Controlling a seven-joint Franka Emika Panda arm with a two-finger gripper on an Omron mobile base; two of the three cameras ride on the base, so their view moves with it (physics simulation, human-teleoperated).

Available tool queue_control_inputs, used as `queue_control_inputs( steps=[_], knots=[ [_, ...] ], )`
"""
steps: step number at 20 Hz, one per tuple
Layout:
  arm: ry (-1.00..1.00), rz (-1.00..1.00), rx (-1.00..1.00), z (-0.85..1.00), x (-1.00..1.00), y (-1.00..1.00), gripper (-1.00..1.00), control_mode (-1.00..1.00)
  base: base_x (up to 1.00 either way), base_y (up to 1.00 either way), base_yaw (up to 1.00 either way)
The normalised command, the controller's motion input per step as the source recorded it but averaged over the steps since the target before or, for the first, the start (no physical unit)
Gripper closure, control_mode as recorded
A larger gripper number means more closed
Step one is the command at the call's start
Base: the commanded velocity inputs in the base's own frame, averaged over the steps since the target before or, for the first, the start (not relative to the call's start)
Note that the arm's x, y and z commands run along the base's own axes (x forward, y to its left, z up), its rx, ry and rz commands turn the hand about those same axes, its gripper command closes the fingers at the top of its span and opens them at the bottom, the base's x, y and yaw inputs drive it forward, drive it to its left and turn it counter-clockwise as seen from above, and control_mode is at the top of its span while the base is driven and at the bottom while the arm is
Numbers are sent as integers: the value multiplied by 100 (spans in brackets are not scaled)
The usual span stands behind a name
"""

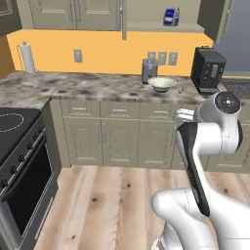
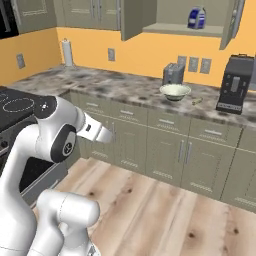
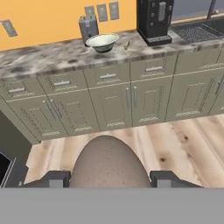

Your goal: Pick the egg and butter from the fridge and place them by the bowl for mixing.

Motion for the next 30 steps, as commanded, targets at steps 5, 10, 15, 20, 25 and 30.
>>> queue_control_inputs(
  steps=[5, 10, 15, 20, 25, 30],
  knots=[
    [0, 0, 0, 0, 0, 0, 100, 100, 70, -28, -3],
    [0, 0, 0, 0, 0, 0, 100, 100, 62, -14, -21],
    [0, 0, 0, 0, 0, 0, 100, 100, 60, -14, -22],
    [0, 0, 0, 0, 0, 0, 100, 100, 50, -9, -37],
    [0, 0, 0, 0, 0, 0, 100, 100, 63, -5, -23],
    [0, 0, 0, 0, 0, 0, 100, 100, 75, -1, 4]
  ],
)
